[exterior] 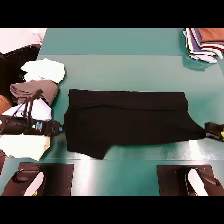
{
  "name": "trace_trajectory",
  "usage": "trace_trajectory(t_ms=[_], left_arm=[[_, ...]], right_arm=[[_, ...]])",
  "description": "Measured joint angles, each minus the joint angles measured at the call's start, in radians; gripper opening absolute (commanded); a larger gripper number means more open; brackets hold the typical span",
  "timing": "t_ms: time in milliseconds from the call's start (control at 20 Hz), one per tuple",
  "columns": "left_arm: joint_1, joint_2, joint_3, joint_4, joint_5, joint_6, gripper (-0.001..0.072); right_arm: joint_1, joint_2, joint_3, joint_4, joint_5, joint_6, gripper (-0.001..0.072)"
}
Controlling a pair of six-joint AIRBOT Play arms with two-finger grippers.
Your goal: Fold the shirts.
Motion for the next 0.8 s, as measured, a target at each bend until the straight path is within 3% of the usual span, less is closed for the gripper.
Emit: trace_trajectory(t_ms=[350,700,750,800], left_arm=[[0.0,-0.354,0.202,0.017,0.273,0.092,0.0024],[0.0,-0.686,0.401,0.013,0.402,0.109,0.0027],[0.0,-0.706,0.412,0.013,0.416,0.111,0.0165],[0.0,-0.721,0.42,0.013,0.43,0.111,0.0466]], right_arm=[[0.133,-0.396,0.282,-0.005,-0.106,0.004,0.0015],[0.212,-0.75,0.577,0.013,-0.137,0.005,0.0015],[0.214,-0.787,0.612,0.03,-0.137,0.005,0.002],[0.213,-0.819,0.642,0.05,-0.138,0.004,0.0161]])
